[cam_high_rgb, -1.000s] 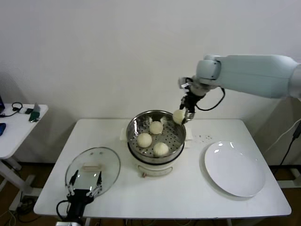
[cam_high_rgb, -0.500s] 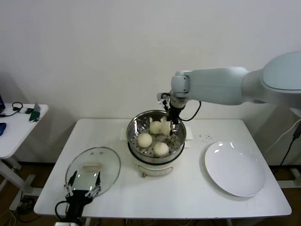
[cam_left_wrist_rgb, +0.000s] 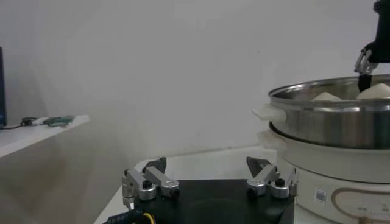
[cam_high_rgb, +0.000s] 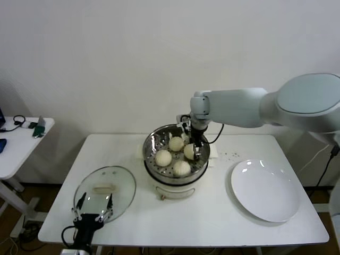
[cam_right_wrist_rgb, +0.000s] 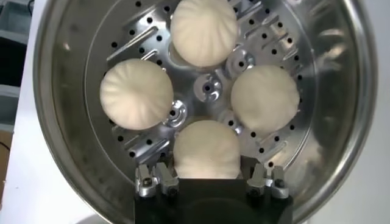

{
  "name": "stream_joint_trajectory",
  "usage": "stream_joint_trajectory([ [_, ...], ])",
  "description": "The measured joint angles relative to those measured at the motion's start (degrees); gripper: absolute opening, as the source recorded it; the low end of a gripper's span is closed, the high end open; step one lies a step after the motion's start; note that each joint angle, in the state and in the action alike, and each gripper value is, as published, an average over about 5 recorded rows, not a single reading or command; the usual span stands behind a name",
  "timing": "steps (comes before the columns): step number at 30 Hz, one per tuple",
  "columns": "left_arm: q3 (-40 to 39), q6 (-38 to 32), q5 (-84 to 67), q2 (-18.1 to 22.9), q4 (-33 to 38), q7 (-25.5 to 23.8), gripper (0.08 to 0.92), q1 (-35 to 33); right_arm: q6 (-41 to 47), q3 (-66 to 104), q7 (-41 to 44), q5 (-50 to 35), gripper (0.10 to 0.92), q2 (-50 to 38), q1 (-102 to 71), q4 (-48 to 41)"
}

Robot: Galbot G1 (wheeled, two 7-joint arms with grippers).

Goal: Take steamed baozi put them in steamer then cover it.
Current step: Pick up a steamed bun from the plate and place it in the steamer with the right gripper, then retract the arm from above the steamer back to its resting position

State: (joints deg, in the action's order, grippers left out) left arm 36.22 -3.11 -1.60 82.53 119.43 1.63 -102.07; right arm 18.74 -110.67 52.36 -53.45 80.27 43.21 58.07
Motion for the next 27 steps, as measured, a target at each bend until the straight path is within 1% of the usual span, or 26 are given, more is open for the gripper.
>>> stream_joint_trajectory([
  [10, 0.0, 0.0, 0.3, 0.0, 0.2, 0.0, 0.823, -0.3, 0.4, 0.7, -0.1, 1.5, 0.716, -0.7, -0.6, -0.1],
  [15, 0.0, 0.1, 0.3, 0.0, 0.2, 0.0, 0.823, -0.3, 0.7, 1.3, -0.1, 1.6, 0.799, -1.2, -0.3, 0.3],
  [17, 0.0, 0.1, 0.4, 0.0, 0.3, 0.0, 0.823, -0.3, 0.8, 1.5, 0.0, 1.6, 0.816, -1.5, -0.1, 0.5],
  [27, -0.3, 0.3, 1.0, 0.0, 0.3, 0.0, 0.823, 0.0, 0.5, 3.8, 0.8, 1.7, 0.823, -4.3, 2.0, 2.9],
])
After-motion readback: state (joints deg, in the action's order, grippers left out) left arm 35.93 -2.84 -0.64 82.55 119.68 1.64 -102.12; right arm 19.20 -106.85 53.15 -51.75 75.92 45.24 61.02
